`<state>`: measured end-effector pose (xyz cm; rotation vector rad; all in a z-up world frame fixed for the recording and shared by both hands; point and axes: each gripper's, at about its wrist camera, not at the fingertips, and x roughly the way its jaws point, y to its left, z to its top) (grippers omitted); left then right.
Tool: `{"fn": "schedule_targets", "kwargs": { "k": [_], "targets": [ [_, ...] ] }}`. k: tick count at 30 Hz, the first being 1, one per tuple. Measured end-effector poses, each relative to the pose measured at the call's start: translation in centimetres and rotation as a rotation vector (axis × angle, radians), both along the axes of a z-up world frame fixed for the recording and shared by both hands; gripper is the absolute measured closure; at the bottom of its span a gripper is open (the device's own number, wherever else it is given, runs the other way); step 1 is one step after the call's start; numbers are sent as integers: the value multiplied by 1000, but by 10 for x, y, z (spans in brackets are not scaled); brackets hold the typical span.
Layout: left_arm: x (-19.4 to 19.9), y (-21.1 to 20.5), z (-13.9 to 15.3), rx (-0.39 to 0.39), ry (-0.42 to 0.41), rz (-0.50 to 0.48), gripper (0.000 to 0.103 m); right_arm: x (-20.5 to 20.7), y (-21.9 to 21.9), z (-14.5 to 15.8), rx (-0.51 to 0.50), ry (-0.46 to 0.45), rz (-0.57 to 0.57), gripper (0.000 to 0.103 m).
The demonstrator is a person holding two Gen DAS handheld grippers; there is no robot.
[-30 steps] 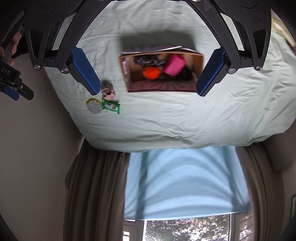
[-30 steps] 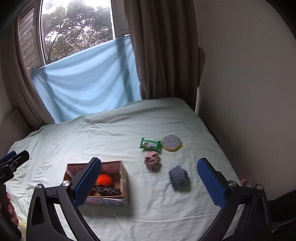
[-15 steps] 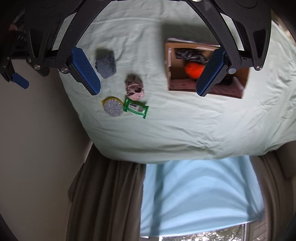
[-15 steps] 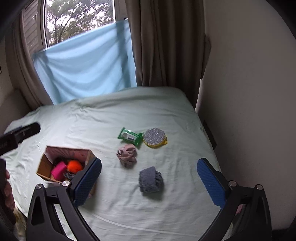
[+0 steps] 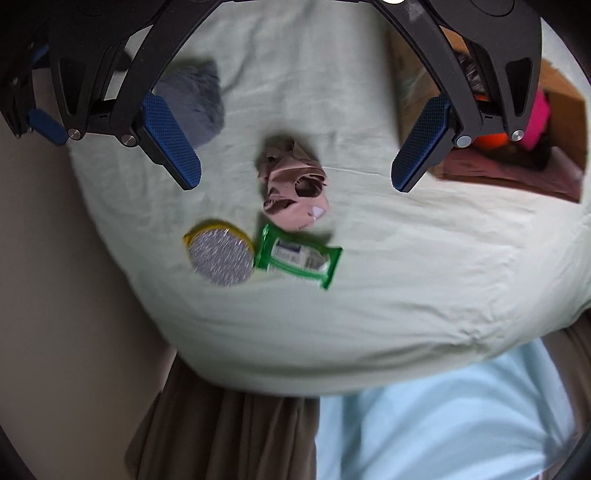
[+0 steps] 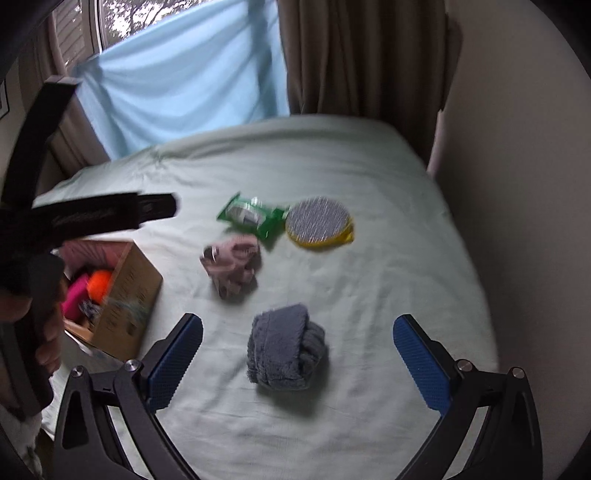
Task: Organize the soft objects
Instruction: 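Grasp the pink cloth with the left tool while the right tool grasps the grey sock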
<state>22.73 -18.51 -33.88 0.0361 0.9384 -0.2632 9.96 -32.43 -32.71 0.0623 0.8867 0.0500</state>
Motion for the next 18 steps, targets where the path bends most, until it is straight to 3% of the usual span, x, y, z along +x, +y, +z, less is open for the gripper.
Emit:
{"fn": "schedule_targets", "kwargs": {
  "k": [6,12,14,15,18],
  "targets": [
    [34,-14,-61,47,57,-15,3,21,7,-66,22,73,10,0],
    [58,-27,-110,101,89,-26,12,39,17,-106,8,92,14,0],
    [63,-29,-120,96,99,-40,27,46,19,-114,-7,90,9,0],
    [66,-31,-125,101,107,-48,30,50,20,-117,-14,91,10,0],
    [72,-36,-136,101,130,-72,39,59,19,-127,-15,107,15,20]
  ]
}}
